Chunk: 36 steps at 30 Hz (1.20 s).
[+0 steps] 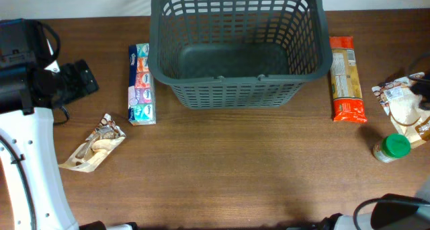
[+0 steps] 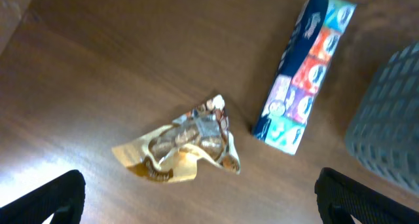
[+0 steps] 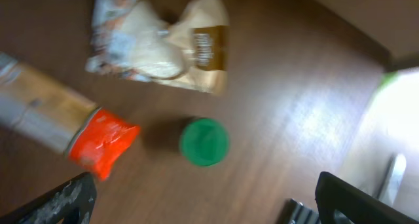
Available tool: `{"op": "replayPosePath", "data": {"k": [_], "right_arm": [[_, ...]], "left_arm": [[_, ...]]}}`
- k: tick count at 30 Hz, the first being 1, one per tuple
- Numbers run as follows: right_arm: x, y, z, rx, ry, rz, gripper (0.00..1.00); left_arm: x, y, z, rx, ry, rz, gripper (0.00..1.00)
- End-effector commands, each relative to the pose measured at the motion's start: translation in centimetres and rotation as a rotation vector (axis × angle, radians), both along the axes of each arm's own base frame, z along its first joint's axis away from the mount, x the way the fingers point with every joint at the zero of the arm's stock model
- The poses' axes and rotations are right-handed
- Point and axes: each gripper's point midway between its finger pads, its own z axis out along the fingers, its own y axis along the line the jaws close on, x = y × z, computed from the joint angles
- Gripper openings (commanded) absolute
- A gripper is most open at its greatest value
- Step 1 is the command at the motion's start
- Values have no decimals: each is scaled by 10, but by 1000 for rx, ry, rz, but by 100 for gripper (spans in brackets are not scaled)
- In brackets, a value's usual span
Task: Pack container
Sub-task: 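Lower the right gripper over the green-lidded jar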
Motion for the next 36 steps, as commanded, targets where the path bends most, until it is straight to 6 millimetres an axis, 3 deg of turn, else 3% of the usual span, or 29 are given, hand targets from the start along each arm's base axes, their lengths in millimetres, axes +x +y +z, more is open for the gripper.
{"op": "replayPosePath", "data": {"k": [1, 4, 5, 9, 15, 21, 30, 36], "right_arm": [[-24, -12, -28, 101, 12, -100, 99], [-18, -6, -60, 253, -24, 32, 99], [-16, -2, -79, 323, -53, 67, 99], [-24, -2, -109, 358, -37, 45, 99], [-17, 1, -123, 356, -35, 80, 99], [-7, -9, -136, 360, -53, 27, 99], [-7, -9, -198, 481, 71, -24, 99], [-6, -7, -214, 507, 108, -20, 99]], "left_arm": [[-5, -1, 0, -2, 8, -10, 100], [-5, -1, 0, -3, 11, -10, 100], [-5, -1, 0, -3, 9, -10, 100], [-3, 0, 2, 0, -1, -10, 100], [-2, 0, 2, 0, -2, -10, 100], [-5, -1, 0, -2, 8, -10, 100], [-8, -2, -1, -6, 25, -10, 100], [-9, -2, -2, -7, 28, -10, 100]]}}
